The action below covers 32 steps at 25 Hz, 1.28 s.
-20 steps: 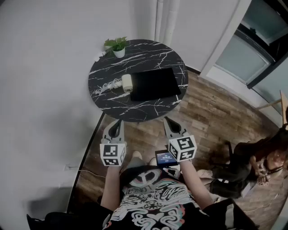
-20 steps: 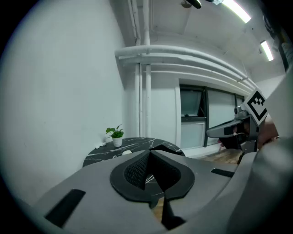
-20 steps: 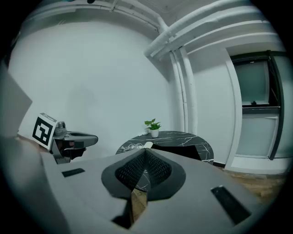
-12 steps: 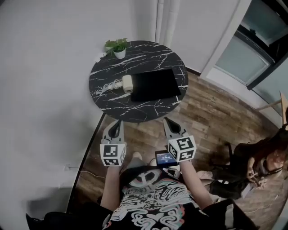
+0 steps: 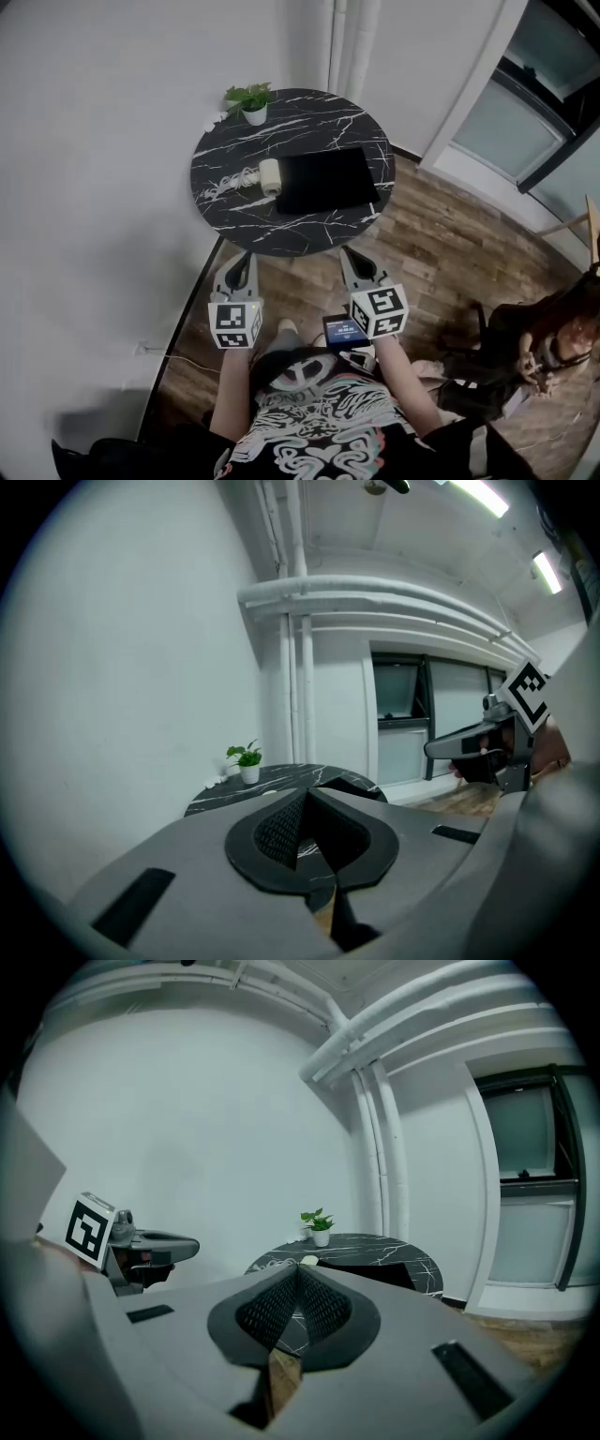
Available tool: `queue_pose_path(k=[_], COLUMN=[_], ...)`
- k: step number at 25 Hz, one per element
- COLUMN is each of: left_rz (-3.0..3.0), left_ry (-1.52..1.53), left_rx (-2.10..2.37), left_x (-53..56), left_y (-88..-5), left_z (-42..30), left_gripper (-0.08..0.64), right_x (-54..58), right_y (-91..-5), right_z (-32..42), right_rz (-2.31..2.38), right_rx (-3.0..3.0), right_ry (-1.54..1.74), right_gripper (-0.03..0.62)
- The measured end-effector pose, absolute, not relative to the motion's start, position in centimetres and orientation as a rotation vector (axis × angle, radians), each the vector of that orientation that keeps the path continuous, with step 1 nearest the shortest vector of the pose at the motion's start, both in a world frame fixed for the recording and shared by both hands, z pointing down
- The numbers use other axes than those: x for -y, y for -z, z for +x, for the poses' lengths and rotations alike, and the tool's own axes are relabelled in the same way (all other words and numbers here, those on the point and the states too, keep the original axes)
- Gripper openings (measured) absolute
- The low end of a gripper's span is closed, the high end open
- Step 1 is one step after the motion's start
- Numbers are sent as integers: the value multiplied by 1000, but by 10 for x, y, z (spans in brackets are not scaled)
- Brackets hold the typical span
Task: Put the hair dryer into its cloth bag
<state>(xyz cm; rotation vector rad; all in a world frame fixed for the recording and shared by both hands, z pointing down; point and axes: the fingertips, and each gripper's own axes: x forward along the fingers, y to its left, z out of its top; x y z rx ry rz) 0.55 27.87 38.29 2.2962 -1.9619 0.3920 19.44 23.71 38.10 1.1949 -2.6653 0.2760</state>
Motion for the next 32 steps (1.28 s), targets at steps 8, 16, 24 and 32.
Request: queue_pose_path(k=[8, 16, 24, 32], left_rz=[2269, 2263, 2310, 2335], left_ry=[-398, -360, -334, -393], left_rx=[1983, 1990, 1903, 1776], left_x=[-286, -240, -128, -32], left_y=[-390, -400, -417, -446], left_z=[-3, -24, -63, -110], left_gripper=[14, 14, 14, 14], right_x=[-235, -197, -101, -18], right_y=[-389, -408, -431, -455], right_z=[187, 173, 138, 86], right_rz=[1189, 1178, 1209, 1203], right_rx=[2680, 2640, 2550, 2453], right_ry=[-339, -376, -423, -506], right_gripper=[20, 20, 21, 21])
